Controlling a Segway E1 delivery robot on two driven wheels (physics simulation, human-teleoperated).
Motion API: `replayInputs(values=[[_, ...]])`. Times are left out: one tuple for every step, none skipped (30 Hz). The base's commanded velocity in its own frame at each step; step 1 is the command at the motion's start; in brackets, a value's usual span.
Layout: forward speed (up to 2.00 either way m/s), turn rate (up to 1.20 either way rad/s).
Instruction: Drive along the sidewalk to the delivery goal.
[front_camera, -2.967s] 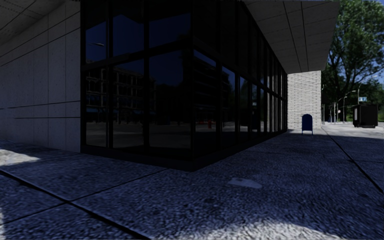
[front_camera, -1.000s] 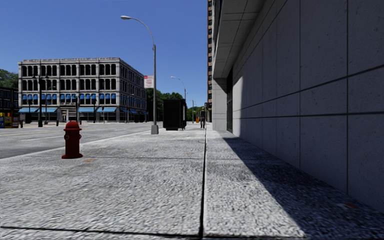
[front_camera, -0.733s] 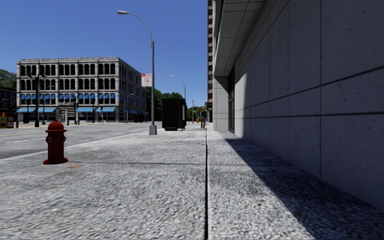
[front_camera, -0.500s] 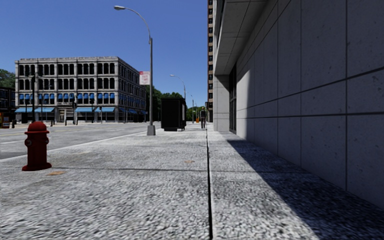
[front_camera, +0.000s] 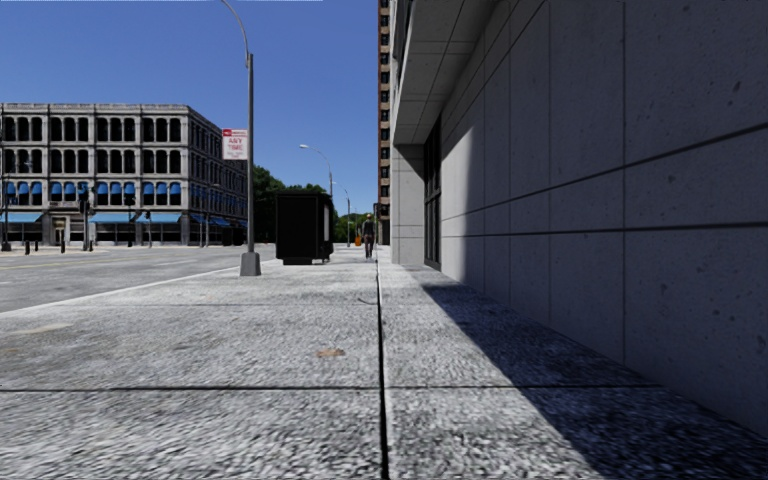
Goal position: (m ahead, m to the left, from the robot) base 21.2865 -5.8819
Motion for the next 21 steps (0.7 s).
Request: replayInputs(values=[[1.85, 0.0], [1.85, 0.0], [1.85, 0.0], [1.85, 0.0], [1.85, 0.0], [1.85, 0.0], [1.85, 0.0], [1.85, 0.0], [1.85, 0.0], [1.85, 0.0], [1.85, 0.0], [1.85, 0.0], [1.85, 0.0], [1.85, 0.0], [1.85, 0.0], [1.85, 0.0], [1.85, 0.0], [1.85, 0.0], [1.85, 0.0], [1.85, 0.0], [1.85, -0.08]])
